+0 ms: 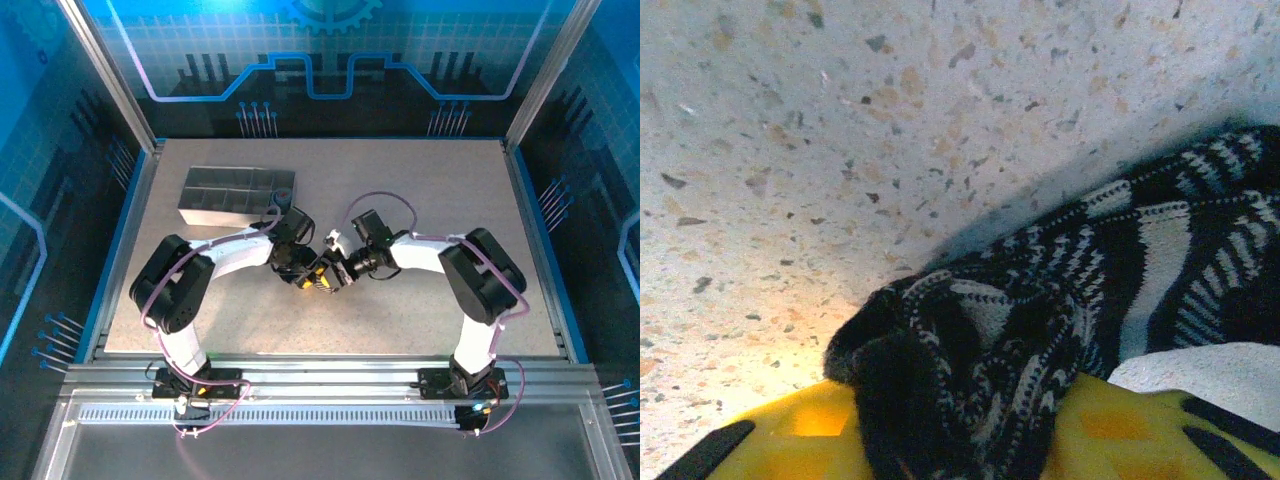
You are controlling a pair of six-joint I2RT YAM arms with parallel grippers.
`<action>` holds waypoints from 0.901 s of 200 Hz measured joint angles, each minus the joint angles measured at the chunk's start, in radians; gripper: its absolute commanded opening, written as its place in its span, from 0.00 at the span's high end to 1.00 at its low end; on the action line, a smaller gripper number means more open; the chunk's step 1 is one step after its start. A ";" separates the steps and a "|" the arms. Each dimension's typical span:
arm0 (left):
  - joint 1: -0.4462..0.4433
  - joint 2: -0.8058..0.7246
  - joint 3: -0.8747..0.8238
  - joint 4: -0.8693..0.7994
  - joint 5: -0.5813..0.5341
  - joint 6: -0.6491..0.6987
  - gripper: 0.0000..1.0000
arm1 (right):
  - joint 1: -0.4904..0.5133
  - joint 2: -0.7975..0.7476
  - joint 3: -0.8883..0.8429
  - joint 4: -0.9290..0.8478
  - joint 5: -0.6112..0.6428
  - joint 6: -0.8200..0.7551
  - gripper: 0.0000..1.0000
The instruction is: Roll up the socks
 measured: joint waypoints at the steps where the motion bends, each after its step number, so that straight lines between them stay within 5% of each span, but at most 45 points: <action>1: 0.000 0.000 0.000 0.000 0.000 0.000 0.68 | 0.001 -0.004 -0.003 0.001 0.004 -0.003 0.63; 25: 0.000 0.013 0.024 -0.032 0.000 0.005 0.68 | 0.077 -0.196 -0.148 0.054 0.198 -0.077 0.50; 56: 0.000 0.028 0.055 -0.073 0.001 0.019 0.67 | 0.265 -0.355 -0.249 0.127 0.492 -0.217 0.46; 95: 0.001 0.045 0.083 -0.114 0.008 0.032 0.66 | 0.393 -0.285 -0.221 0.168 0.796 -0.340 0.46; 147: 0.005 0.047 0.086 -0.130 0.020 0.050 0.65 | 0.433 -0.129 -0.128 0.151 0.965 -0.393 0.49; 180: 0.031 0.048 0.082 -0.131 0.028 0.052 0.63 | 0.452 -0.061 -0.046 0.082 1.015 -0.373 0.69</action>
